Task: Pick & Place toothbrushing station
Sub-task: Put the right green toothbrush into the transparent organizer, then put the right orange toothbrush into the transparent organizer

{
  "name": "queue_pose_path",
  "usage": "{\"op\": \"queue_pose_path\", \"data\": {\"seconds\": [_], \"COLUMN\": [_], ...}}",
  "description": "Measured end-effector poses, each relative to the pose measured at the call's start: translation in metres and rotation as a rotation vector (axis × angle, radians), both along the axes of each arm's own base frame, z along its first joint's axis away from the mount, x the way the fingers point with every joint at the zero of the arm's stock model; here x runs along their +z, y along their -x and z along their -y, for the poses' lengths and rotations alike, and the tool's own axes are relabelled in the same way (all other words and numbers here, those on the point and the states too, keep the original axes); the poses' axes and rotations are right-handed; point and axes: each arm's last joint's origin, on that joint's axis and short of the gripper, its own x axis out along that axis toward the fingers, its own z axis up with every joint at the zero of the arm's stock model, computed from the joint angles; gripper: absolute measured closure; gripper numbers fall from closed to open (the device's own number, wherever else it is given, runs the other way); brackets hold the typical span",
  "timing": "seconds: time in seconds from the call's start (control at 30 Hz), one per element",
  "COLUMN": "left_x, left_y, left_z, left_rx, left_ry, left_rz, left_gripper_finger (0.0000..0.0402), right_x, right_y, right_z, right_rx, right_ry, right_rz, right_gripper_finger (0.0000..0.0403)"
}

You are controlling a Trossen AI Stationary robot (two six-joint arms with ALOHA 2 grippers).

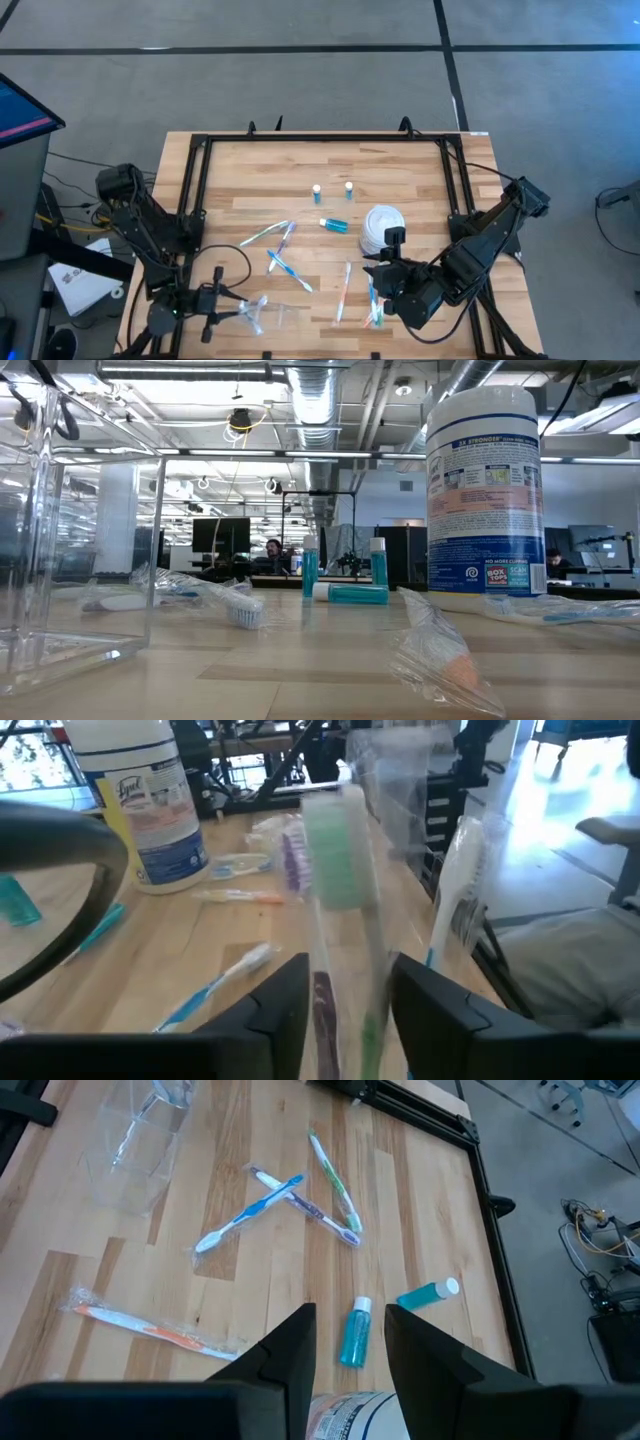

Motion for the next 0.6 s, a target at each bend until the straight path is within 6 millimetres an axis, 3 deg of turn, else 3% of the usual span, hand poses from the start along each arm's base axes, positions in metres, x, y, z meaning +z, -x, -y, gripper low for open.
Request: {"op": "queue_pose_path", "data": {"seconds": [0.3, 0.6], "left_x": [0.013, 0.024], "left_y": [0.001, 0.002], "left_z": [-0.003, -0.006], "left_rx": [-0.007, -0.018], "left_ry": [0.029, 0.019], "left_rz": [0.023, 0.045], "left_gripper_finger": [0.0217, 0.0194], "right_x": [0.000, 0.000], "right_y": [0.000, 0.000], "right_z": [0.000, 0.000], "right_rx": [0.000, 0.000], "right_ry": [0.000, 0.000], "right_rz": [0.000, 0.000], "right_gripper_finger": [0.0291, 0.0291]}}
